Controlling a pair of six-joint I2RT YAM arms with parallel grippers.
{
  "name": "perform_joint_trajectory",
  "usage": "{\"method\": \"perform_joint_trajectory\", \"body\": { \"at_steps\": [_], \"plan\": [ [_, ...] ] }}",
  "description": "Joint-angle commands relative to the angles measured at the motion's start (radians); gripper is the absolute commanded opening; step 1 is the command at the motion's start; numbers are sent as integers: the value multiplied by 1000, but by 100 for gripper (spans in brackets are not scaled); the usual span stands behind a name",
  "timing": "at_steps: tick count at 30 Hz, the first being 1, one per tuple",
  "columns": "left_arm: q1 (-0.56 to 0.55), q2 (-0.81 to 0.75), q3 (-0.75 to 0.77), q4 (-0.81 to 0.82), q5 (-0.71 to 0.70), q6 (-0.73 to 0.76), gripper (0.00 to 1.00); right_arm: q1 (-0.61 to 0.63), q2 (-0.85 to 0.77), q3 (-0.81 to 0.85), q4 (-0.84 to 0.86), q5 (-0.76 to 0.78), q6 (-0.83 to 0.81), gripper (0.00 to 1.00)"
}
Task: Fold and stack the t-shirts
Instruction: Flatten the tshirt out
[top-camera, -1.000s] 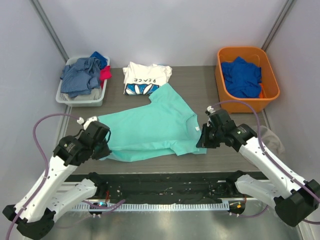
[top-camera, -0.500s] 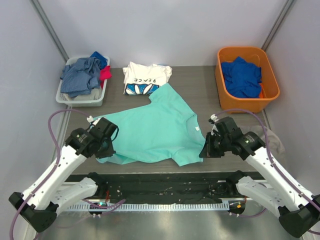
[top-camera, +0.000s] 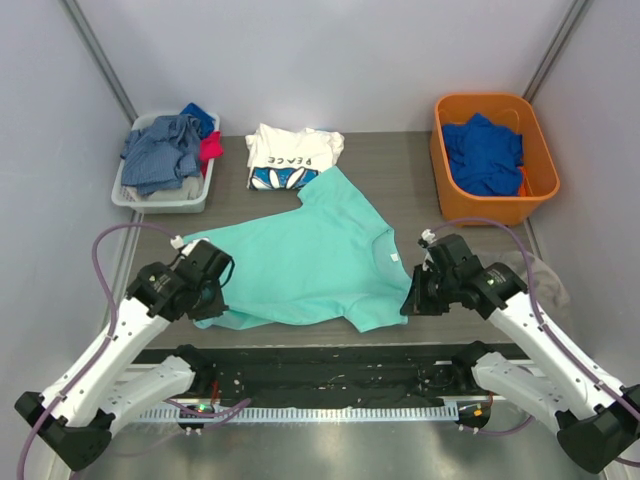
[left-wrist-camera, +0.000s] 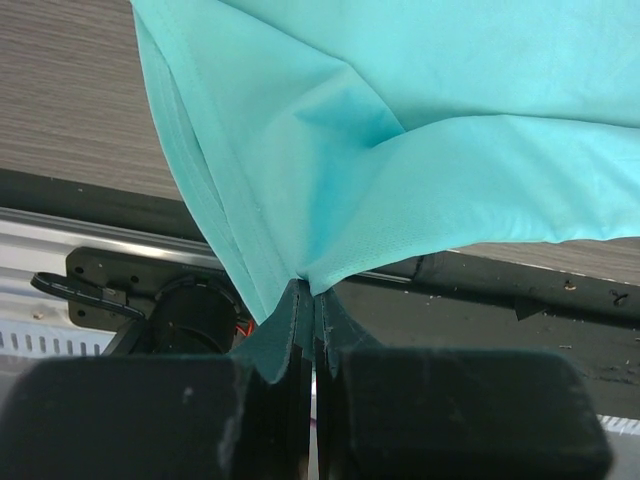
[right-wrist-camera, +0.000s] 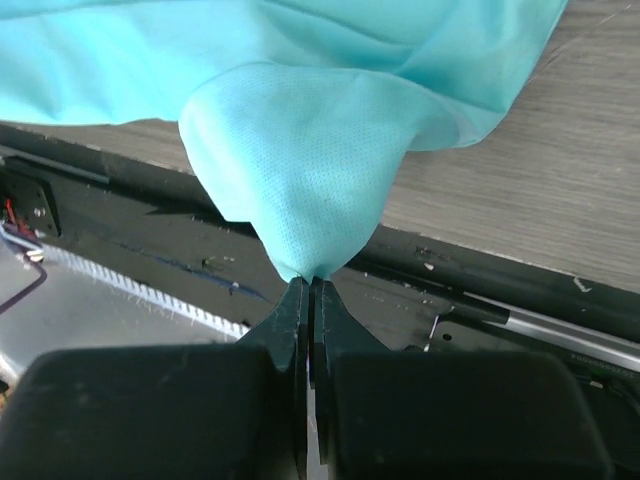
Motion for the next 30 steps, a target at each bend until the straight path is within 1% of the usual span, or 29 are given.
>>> {"method": "perform_joint_trajectory", "body": {
  "at_steps": [1,5,7,8,13,17,30],
  "plan": [
    [0,8,-11,-208,-35,21,0,3,31,56,76,116,19,1],
    [-2,-3,-56,-219,-24,7,0,5,65,100,130,211,24,1],
    [-2,-30,-51,-230,-24,-4,0,3,94,119,165,226,25,1],
    [-2,-38,-53,-234,-25,-5,0,3,106,134,177,270,25,1],
    [0,-51,-53,-239,-18,-19,0,5,192,150,272,268,13,1],
    [0,-37,-57,-222,-7,-15,0,5,258,144,317,262,4,1],
    [-2,32,-28,-164,10,18,0,3,369,124,421,300,-11,1]
  ]
}}
